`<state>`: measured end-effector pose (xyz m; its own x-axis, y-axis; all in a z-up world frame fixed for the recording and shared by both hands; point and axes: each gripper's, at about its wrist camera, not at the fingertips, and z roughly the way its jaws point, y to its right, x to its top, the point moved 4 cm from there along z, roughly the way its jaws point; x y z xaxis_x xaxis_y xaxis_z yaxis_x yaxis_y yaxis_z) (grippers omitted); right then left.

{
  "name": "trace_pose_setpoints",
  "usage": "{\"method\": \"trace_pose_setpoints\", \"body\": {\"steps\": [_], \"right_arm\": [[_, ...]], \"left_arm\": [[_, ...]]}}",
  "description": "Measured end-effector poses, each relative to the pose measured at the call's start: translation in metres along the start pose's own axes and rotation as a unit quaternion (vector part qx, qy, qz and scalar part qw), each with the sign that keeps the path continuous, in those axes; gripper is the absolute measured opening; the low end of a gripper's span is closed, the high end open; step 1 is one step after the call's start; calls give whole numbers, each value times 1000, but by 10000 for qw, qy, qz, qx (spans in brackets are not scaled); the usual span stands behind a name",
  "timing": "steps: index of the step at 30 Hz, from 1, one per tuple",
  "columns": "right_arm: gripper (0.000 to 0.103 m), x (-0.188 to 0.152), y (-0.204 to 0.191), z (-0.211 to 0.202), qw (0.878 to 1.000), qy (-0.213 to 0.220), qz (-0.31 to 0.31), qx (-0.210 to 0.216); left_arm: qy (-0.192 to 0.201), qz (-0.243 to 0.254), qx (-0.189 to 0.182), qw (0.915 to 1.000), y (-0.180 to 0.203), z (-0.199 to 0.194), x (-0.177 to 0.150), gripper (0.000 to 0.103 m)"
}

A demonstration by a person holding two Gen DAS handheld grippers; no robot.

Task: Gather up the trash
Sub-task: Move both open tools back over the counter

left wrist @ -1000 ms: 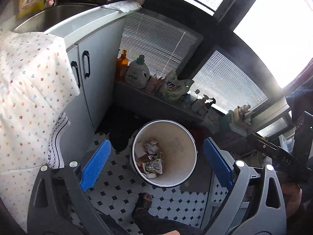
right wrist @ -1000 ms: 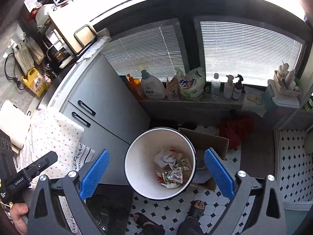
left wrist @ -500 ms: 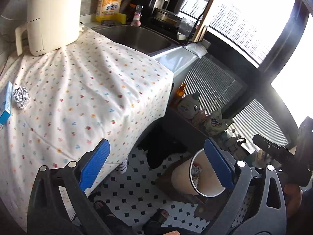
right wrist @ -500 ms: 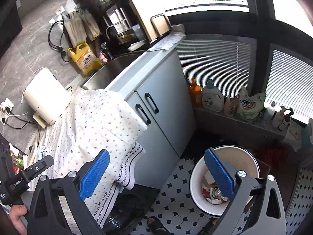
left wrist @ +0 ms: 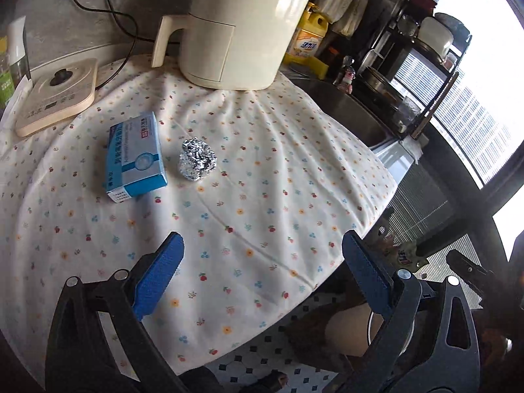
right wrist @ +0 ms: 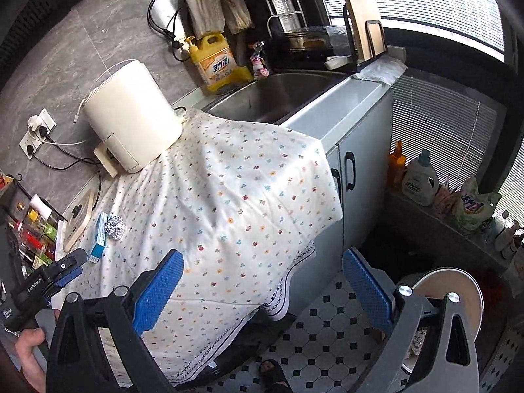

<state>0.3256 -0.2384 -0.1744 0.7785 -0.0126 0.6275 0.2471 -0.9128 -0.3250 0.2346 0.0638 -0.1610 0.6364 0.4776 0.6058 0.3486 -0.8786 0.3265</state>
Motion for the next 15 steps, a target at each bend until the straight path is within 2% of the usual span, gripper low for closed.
{"method": "trace_pose_setpoints", "body": {"steps": [7,15], "right_arm": [[95,-1,-46,21,9998,-82,-189,49],[95,-4,-79,36,9996,-47,-277,-55]], "left_arm": [[57,-381,271,9989,-60,3,17,96],[-63,-435,277,9986,-90,30,35,96]]}}
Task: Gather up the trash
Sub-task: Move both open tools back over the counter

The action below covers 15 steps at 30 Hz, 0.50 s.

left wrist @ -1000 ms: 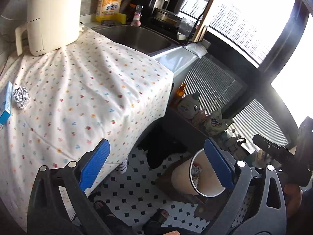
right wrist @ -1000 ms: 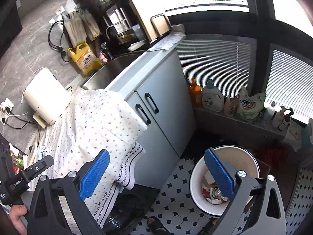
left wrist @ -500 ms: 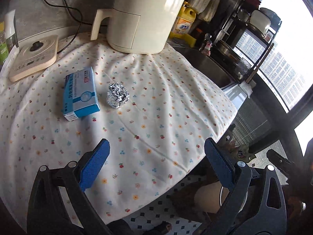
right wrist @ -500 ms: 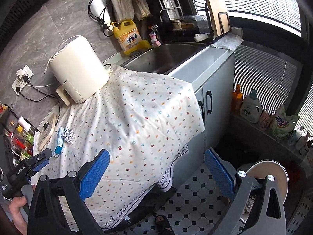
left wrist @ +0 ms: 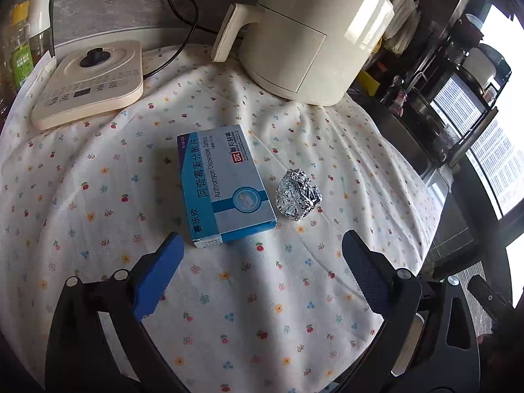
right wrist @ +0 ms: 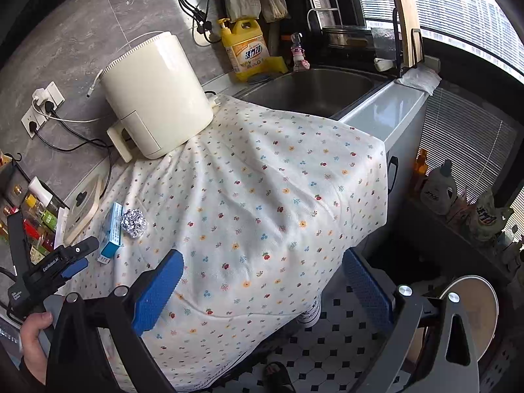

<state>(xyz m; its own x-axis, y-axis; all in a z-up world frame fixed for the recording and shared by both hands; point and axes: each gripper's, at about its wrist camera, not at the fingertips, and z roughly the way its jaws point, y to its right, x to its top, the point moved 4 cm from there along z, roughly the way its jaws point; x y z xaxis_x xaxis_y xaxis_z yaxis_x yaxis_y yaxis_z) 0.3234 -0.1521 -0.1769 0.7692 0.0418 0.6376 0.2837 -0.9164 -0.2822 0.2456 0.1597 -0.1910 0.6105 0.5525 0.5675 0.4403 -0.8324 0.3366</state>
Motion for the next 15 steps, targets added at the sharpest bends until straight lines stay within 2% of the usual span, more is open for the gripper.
{"method": "trace_pose_setpoints", "body": {"steps": [10,12,14,15], "right_arm": [[95,-3,-21,14,9998,1,40,-211],[95,-3,-31,19,9998,-37,-26,-186],[95,-3,-42,25,9997,-73,-167,-143],[95,-3,-48,29,9996,-101,-240,-118]], "left_arm": [[-274,292,232,9989,-12,45,15,96],[-220,374,289,9986,-14,45,15,89],[-224,339,270,9988,-20,42,16,77],[-217,294,236,9991,-23,39,16,75]]}}
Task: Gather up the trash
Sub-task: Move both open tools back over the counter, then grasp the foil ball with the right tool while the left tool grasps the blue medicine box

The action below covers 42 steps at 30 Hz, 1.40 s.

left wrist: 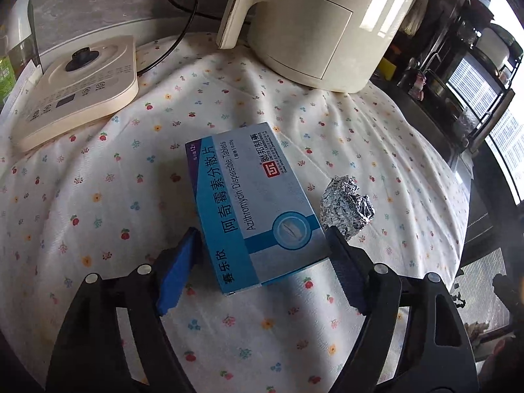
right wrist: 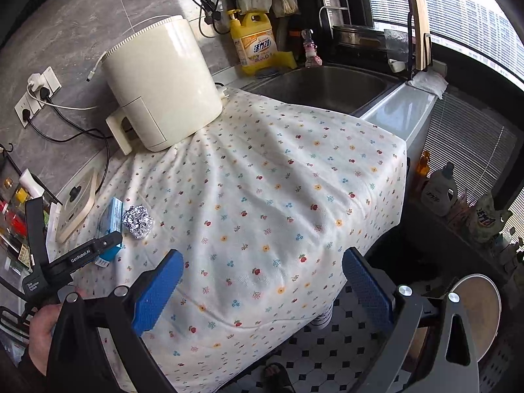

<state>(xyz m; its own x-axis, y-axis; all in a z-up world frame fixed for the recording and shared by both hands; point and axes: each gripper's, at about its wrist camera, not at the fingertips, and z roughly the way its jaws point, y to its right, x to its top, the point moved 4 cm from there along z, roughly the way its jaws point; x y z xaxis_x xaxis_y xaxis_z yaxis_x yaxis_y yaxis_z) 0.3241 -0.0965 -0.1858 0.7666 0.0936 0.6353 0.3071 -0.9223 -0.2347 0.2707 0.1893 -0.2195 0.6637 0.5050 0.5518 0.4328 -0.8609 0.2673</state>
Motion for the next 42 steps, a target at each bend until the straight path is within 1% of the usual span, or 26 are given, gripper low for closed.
{"method": "trace_pose_setpoints", "body": {"steps": [1,4,7,13,16,18,21,25,26,27,28,29,32,34,38,42], "right_arm": [[95,0,-7,4,10000,-37,-55,40],[95,2,-30,19,9995,-148,-213,185],[95,5,-58,29,9983,-168,-448,346],[95,8,-103,54,9938,-351,-830,651],[88,8,-119,70,9915,-504,-944,742],[81,9,-127,80,9899,-637,-970,817],[79,11,-140,92,9876,-719,-1048,919],[79,15,-156,109,9846,-795,-1217,974],[76,15,-159,114,9839,-827,-1243,981],[57,14,-162,118,9825,-884,-1270,1035],[37,12,-165,125,9795,-1048,-1315,1113],[35,12,-167,127,9784,-1109,-1342,1115],[34,14,-169,118,9777,-985,-1384,1231],[34,14,-164,112,9780,-965,-1340,1277],[34,12,-135,98,9813,-944,-1137,1235],[34,15,-95,79,9866,-819,-875,1111]], "left_arm": [[6,-32,-23,10000,-4,-2,-1,70],[69,-83,21,9999,-18,-11,-5,70],[201,-203,12,9996,-36,-25,-9,69],[460,-401,158,9980,-69,-50,-9,69],[540,-516,199,9970,-82,-58,-8,68],[573,-579,201,9965,-88,-62,-8,68],[585,-603,204,9963,-92,-66,-8,68],[637,-593,226,9959,-94,-73,-12,68],[644,-595,229,9959,-95,-75,-13,68],[649,-596,233,9958,-95,-76,-13,68],[652,-592,243,9958,-95,-77,-13,68],[656,-587,252,9958,-95,-77,-13,68],[669,-574,259,9958,-93,-79,-13,68],[680,-555,234,9959,-89,-78,-11,68],[688,-427,109,9967,-68,-73,-7,68],[695,-156,-114,9974,-31,-66,-2,68]]}}
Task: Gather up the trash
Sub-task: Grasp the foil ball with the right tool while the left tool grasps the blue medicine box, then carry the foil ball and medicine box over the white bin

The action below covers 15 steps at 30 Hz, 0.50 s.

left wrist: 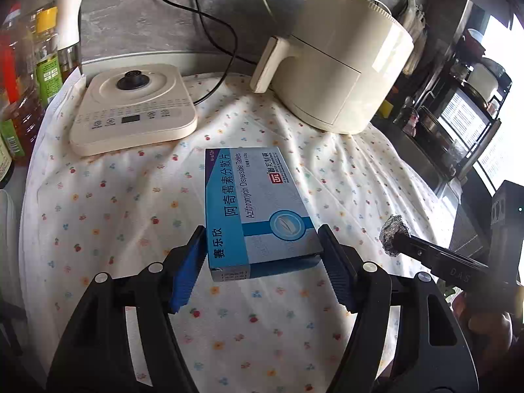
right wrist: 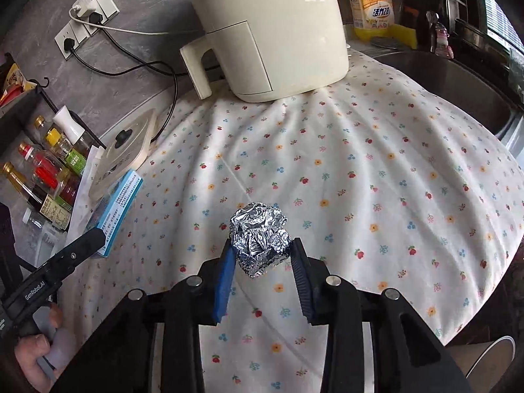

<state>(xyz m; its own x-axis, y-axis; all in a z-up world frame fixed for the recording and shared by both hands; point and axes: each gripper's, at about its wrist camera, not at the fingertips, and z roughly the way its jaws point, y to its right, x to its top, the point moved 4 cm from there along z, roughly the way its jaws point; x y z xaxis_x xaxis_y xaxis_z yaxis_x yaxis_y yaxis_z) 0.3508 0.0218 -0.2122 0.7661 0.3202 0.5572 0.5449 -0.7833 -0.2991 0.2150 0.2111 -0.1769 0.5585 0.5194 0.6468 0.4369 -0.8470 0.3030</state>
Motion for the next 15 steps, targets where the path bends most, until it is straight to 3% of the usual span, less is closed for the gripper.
{"method": "trace_pose_setpoints", "body": {"steps": [9,15], "right_arm": [[34,-23,98,-80,9955,435,671,-506],[34,-60,176,-142,9850,646,1259,-989]], "left_arm": [[-237,584,-559,9964,110,24,-13,68],[-518,1137,-988,9872,196,33,-43,68]]}}
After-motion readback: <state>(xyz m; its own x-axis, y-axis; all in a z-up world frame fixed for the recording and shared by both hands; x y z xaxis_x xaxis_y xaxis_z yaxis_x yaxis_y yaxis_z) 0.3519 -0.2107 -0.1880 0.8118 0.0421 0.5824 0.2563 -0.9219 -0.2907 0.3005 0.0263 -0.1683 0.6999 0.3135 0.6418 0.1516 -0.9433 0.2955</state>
